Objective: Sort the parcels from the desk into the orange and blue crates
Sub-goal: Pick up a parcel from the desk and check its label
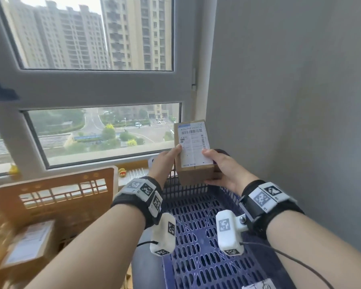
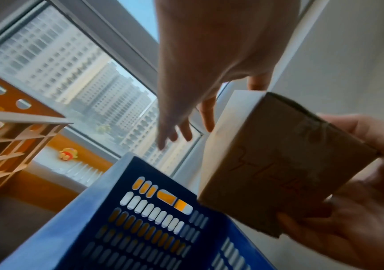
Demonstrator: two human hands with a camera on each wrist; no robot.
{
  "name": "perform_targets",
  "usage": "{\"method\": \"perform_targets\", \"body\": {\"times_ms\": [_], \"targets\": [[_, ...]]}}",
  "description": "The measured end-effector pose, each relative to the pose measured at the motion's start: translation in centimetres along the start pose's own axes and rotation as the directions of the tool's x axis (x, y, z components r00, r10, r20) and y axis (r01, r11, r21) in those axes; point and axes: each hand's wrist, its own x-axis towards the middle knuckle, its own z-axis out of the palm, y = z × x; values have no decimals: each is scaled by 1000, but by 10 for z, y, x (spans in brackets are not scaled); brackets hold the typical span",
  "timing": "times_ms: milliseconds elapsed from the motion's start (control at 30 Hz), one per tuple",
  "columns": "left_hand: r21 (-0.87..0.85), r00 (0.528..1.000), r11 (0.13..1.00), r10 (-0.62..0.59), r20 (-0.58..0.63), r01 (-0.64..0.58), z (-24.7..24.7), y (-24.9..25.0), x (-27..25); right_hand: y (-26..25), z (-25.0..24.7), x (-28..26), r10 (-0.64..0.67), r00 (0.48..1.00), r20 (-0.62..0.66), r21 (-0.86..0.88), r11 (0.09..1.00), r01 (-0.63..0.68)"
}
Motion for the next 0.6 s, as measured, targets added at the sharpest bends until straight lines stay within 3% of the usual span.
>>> {"method": "perform_targets", "body": {"times_ms": [100,267,400,600], "targets": [[0,991,999,-47,-127,48,-8,-15,27,16,5,35,85,995,44,5,996,-86],[18,962,984,-170,-215,178,-17,-45,55,58,18,75,234,967,97,-40,972,-231],[103,949,951,-275,-155,293,-20,-61,76,84,26,98,310,946,92,-63,950,-305],[282,937,893,-333,-107,350,-15,-66,97,121,31,130,406,912,66,-69,913,-402]]}}
